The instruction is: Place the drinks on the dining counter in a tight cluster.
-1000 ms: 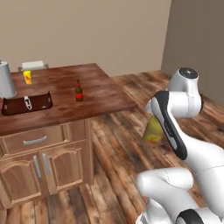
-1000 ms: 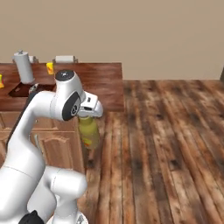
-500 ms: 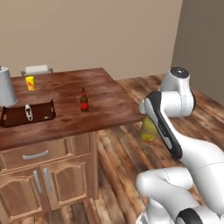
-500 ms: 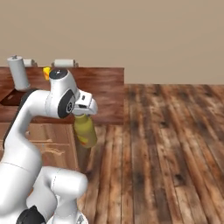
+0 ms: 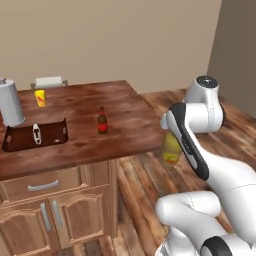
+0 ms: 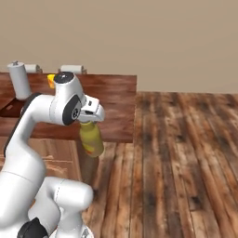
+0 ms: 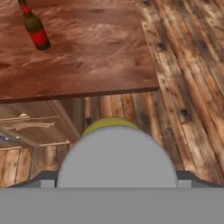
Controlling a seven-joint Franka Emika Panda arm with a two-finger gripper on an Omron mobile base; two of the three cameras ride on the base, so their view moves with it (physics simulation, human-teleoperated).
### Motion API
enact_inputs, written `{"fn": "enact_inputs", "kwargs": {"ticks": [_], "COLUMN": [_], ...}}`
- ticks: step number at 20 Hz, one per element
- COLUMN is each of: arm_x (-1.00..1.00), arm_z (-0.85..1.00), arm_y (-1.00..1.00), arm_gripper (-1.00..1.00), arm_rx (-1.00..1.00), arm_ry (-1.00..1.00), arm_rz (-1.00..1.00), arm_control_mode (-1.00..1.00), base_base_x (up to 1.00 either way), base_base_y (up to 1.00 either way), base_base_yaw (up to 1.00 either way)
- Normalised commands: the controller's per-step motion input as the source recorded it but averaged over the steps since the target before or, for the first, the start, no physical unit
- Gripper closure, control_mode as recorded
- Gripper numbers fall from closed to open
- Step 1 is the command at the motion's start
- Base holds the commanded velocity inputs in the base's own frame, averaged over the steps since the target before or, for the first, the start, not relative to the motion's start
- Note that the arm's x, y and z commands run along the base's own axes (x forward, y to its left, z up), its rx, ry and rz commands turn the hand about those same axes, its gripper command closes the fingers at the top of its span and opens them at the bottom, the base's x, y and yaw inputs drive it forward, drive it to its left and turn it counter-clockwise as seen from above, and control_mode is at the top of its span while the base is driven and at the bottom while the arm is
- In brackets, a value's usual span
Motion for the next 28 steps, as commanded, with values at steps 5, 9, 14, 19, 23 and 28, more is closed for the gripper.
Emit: {"fn": "enact_inputs", "kwargs": {"ticks": [5,9,14,19,23,28], "arm_x": [0.0,0.0,0.0,0.0,0.0,0.0], "arm_z": [0.0,0.0,0.0,0.0,0.0,0.0], "arm_y": [0.0,0.0,0.0,0.0,0.0,0.0], "arm_gripper": [1.0,1.0,1.0,1.0,1.0,1.0], "arm_rx": [0.0,0.0,0.0,0.0,0.0,0.0], "arm_ry": [0.0,0.0,0.0,0.0,0.0,0.0], "arm_rz": [0.0,0.0,0.0,0.0,0.0,0.0], "arm_control_mode": [1.0,1.0,1.0,1.0,1.0,1.0], "base_base_x": [0.48,0.51,0.55,0.54,0.52,0.48], "base_base_y": [-0.09,-0.16,-0.15,-0.13,-0.14,-0.17], "base_base_yaw": [0.18,0.1,0.08,0.07,0.06,0.06]}}
